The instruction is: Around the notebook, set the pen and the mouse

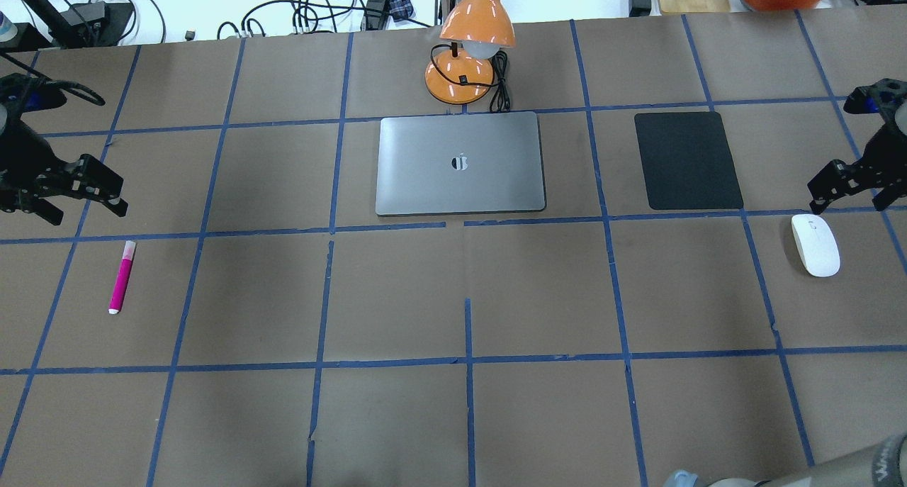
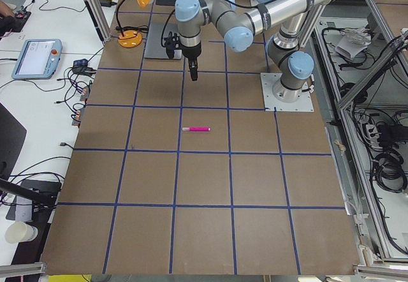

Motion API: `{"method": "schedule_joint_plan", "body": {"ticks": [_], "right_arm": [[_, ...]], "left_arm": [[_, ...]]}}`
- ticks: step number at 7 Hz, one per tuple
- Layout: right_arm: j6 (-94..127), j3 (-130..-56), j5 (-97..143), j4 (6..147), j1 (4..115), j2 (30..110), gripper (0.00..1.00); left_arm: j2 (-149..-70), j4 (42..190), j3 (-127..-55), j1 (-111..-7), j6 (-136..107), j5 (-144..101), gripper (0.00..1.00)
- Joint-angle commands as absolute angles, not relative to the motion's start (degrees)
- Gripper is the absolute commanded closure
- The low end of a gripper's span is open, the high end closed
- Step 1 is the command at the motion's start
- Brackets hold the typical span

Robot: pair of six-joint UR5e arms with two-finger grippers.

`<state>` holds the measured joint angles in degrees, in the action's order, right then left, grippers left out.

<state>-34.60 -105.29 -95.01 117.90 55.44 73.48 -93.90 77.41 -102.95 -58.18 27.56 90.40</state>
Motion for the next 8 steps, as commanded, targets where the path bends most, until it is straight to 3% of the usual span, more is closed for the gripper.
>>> {"method": "schedule_joint_plan", "body": {"ticks": [1, 3, 7, 8], "right_arm": [[-33.0, -107.7, -92.9, 121.4, 53.4, 69.9, 0.0], [-31.1, -109.8, -92.3, 122.0, 53.4, 69.5, 0.0], [-31.8, -110.6, -93.6, 126.0, 53.4, 65.8, 0.0], [-32.0, -110.5, -93.6, 126.0, 53.4, 65.9, 0.07]], "left_arm": [[-97.9, 63.7, -109.5, -54.7, 32.0, 91.7, 0.0], [-101.1, 56.7, -113.3, -52.3, 33.0, 92.0, 0.0], [-108.4, 49.7, -113.9, -50.8, 36.1, 92.0, 0.0], [-110.0, 48.0, -113.8, -50.8, 36.2, 91.9, 0.0]]}}
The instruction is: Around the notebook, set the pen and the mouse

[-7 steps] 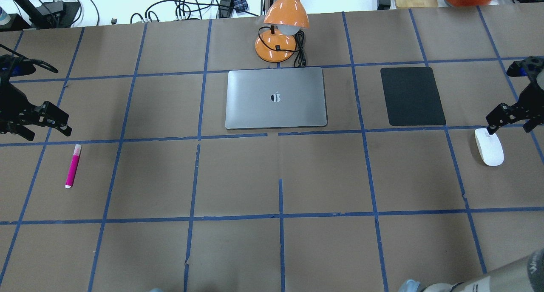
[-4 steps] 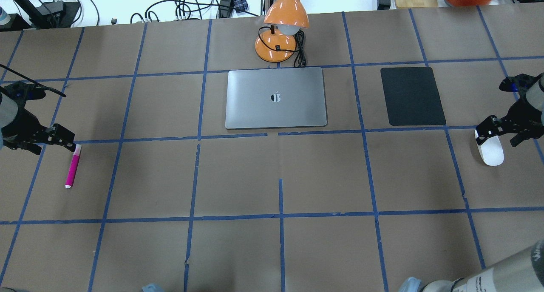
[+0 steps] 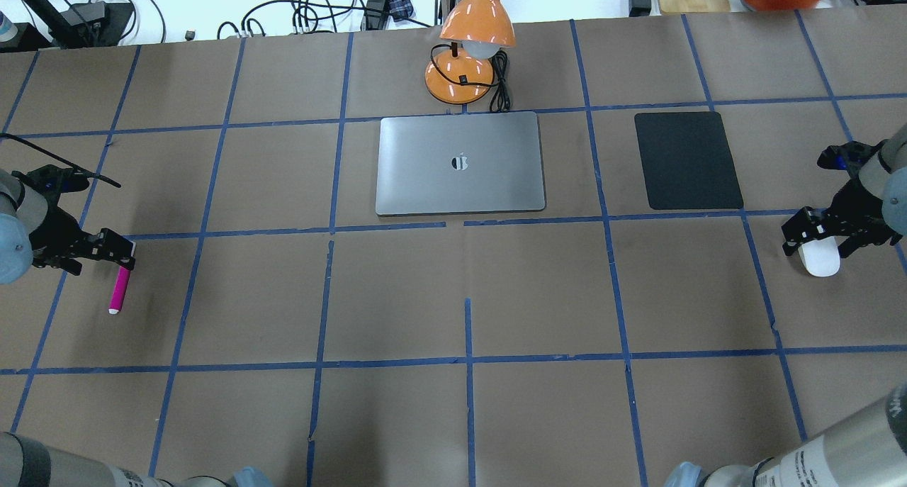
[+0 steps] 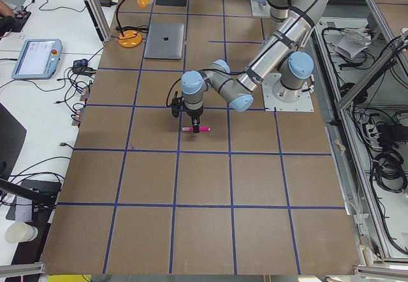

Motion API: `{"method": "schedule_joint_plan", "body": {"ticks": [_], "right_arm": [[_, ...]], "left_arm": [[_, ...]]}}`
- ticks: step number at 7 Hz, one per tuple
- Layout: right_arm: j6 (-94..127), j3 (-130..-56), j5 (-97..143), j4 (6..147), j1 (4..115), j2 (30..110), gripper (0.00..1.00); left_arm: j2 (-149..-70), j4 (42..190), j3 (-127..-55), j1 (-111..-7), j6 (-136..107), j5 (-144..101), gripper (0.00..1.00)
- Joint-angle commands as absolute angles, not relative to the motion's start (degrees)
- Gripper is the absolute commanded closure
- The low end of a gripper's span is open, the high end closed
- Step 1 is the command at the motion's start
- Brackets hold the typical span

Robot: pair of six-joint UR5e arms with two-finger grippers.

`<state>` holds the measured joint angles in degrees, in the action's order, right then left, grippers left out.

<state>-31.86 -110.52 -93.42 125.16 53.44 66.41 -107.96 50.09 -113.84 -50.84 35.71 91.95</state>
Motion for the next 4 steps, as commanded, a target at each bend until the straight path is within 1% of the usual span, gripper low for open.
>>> {"method": "schedule_joint_plan", "body": {"ticks": [1, 2, 3, 4], "right_arm": [[-32.3, -110.5, -93.4, 125.8, 53.4, 65.9, 0.51], [-32.7, -110.6, -93.0, 125.8, 53.9, 66.3, 0.74], [-32.5, -110.0, -92.7, 125.5, 54.2, 66.7, 0.84], [-32.3, -109.9, -92.7, 125.0, 54.3, 67.3, 0.89]], "left_arm": [[-110.8, 47.9, -113.7, -50.8, 36.2, 91.9, 0.0], [-111.4, 47.5, -113.2, -50.8, 36.7, 91.8, 0.09], [-112.0, 47.5, -113.1, -50.8, 36.7, 91.9, 0.14], [-112.3, 47.5, -113.1, -50.8, 36.7, 91.9, 0.31]]}}
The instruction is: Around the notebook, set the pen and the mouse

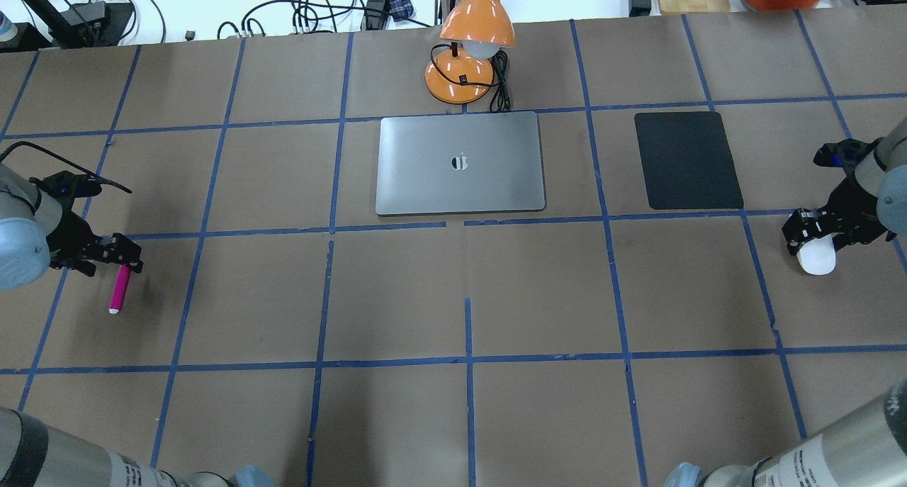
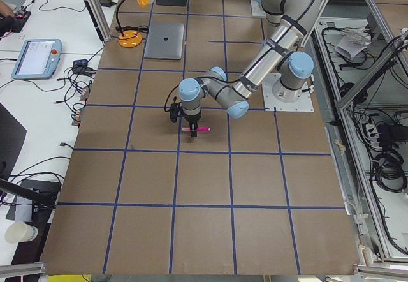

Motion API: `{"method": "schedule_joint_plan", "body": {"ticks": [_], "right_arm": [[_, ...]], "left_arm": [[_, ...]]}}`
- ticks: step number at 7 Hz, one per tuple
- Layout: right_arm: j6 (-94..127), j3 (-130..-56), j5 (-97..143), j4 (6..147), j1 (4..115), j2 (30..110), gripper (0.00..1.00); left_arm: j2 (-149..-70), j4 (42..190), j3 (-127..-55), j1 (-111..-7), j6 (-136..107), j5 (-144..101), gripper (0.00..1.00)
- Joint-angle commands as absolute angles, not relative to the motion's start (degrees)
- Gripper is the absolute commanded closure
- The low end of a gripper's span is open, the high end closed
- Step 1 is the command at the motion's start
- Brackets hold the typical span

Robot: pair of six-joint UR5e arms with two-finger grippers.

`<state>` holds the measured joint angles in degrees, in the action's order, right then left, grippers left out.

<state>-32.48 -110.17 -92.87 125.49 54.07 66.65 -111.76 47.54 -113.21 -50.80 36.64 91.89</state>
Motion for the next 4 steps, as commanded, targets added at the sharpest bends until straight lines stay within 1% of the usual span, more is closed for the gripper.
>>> {"method": "schedule_joint_plan", "body": {"ticks": [1, 2, 3, 4], "right_arm": [[-32.2, -109.4, -92.6, 124.3, 55.6, 70.0, 0.9], [-32.0, -106.3, -91.4, 120.2, 58.0, 73.4, 0.91], [-31.4, -100.3, -91.0, 114.8, 61.7, 74.6, 0.91], [-29.1, -94.5, -90.3, 111.0, 65.9, 73.8, 0.92]], "left_arm": [[-112.6, 47.5, -113.0, -50.8, 36.7, 92.1, 0.34], [-112.6, 47.5, -112.9, -50.8, 36.6, 92.1, 0.49], [-112.6, 47.5, -112.9, -50.8, 36.5, 92.3, 0.77], [-112.6, 47.6, -112.9, -50.7, 36.0, 92.3, 1.0]]}}
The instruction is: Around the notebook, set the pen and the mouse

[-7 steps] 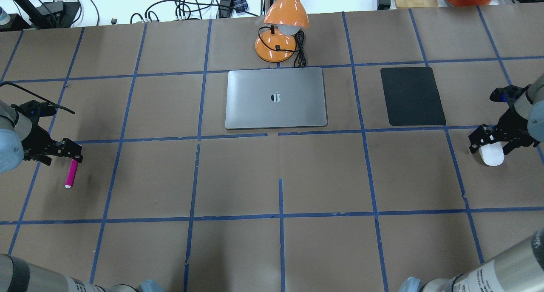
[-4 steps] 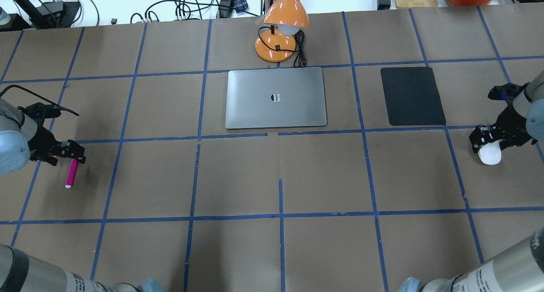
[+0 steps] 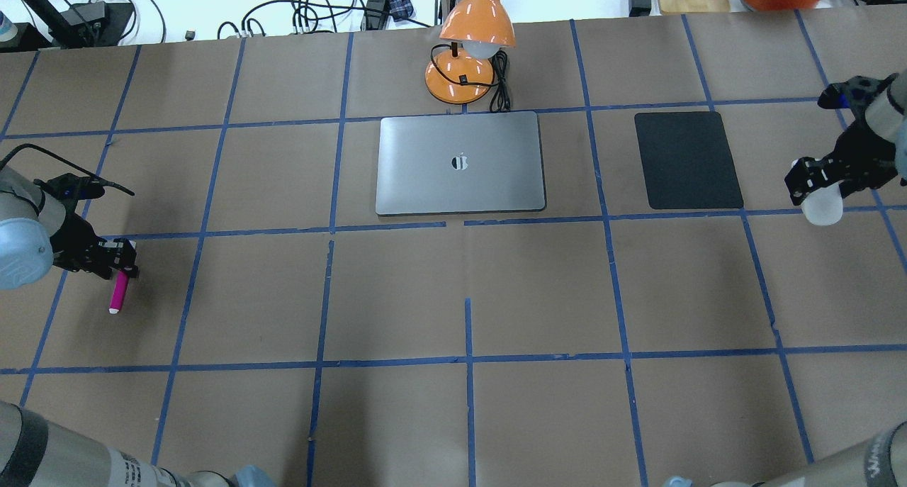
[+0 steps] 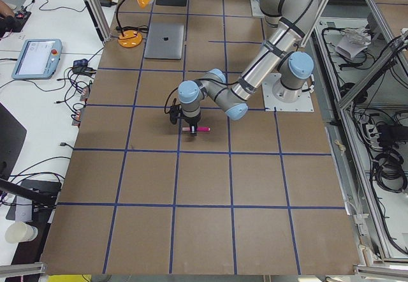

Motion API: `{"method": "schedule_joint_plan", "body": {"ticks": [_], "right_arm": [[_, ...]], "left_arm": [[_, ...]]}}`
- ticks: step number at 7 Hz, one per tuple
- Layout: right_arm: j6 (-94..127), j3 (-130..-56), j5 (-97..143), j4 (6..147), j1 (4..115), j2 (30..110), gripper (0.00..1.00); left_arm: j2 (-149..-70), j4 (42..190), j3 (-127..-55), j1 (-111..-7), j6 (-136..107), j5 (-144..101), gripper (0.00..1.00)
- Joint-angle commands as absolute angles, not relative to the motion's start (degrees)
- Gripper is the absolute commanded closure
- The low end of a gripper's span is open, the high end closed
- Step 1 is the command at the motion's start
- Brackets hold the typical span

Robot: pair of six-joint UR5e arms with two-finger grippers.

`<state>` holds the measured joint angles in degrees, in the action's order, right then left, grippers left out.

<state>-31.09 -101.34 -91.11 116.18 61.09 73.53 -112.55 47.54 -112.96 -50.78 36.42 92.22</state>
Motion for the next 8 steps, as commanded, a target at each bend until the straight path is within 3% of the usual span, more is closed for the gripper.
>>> {"method": "schedule_joint_plan", "body": {"ticks": [1, 3, 5, 7, 8], "right_arm": [[-21.6, -92.1, -88.4, 109.3, 69.7, 72.0, 0.91], [-16.3, -89.8, -88.4, 116.8, 76.0, 58.3, 0.91], [-16.4, -90.0, -89.2, 117.1, 76.0, 57.0, 0.9], [-16.5, -91.2, -89.6, 117.7, 75.9, 56.9, 0.78], [-16.1, -92.3, -89.5, 117.9, 75.9, 56.9, 0.38]], "left_arm": [[-112.4, 47.9, -112.7, -50.6, 35.9, 92.8, 1.0], [-110.6, 48.1, -112.3, -50.7, 35.5, 95.9, 1.0], [-109.8, 53.1, -108.0, -53.5, 17.8, 98.2, 1.0], [-108.1, 55.9, -106.3, -63.0, -2.4, 97.7, 1.0], [-107.8, 56.1, -106.6, -67.8, -14.8, 96.1, 1.0]]}}
